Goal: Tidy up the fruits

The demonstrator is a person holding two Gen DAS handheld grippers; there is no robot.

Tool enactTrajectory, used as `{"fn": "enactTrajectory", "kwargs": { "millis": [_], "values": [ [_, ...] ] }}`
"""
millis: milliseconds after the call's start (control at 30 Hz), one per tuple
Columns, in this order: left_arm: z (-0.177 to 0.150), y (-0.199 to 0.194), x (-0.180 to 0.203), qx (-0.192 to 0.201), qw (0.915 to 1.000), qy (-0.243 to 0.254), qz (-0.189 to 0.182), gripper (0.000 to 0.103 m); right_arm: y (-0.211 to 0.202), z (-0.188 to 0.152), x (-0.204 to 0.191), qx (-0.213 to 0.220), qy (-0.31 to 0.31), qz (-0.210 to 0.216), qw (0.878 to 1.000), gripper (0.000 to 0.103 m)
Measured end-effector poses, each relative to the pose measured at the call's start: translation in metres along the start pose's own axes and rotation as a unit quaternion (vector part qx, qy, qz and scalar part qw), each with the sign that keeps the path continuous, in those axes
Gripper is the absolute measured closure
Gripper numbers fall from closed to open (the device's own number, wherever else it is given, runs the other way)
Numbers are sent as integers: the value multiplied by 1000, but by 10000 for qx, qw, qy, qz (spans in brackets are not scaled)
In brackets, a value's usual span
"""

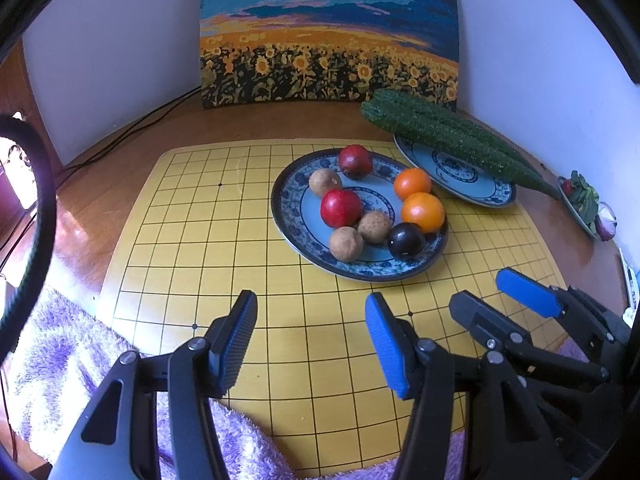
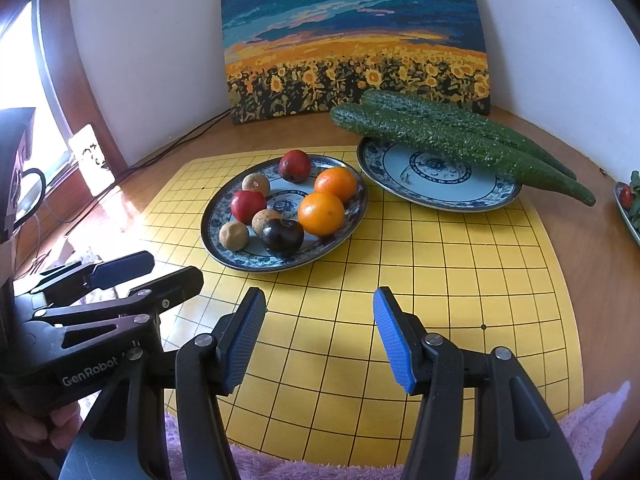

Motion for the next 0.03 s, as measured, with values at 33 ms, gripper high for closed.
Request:
{"fn": "enactTrajectory", "kwargs": {
  "millis": [33],
  "values": [
    [0,0,0,4,10000,10,9,44,0,0,0,-3,0,5,10000,46]
  ]
}}
Point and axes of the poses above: each gripper's, at about its wrist camera, not at the fingertips, and y roughly the way its jaws point, x to its right, z to its top, the point moved 3 cm from there along y, roughly the way its jaws point, and after that the axes turned 15 degrees about z, right-handed, at the moved point
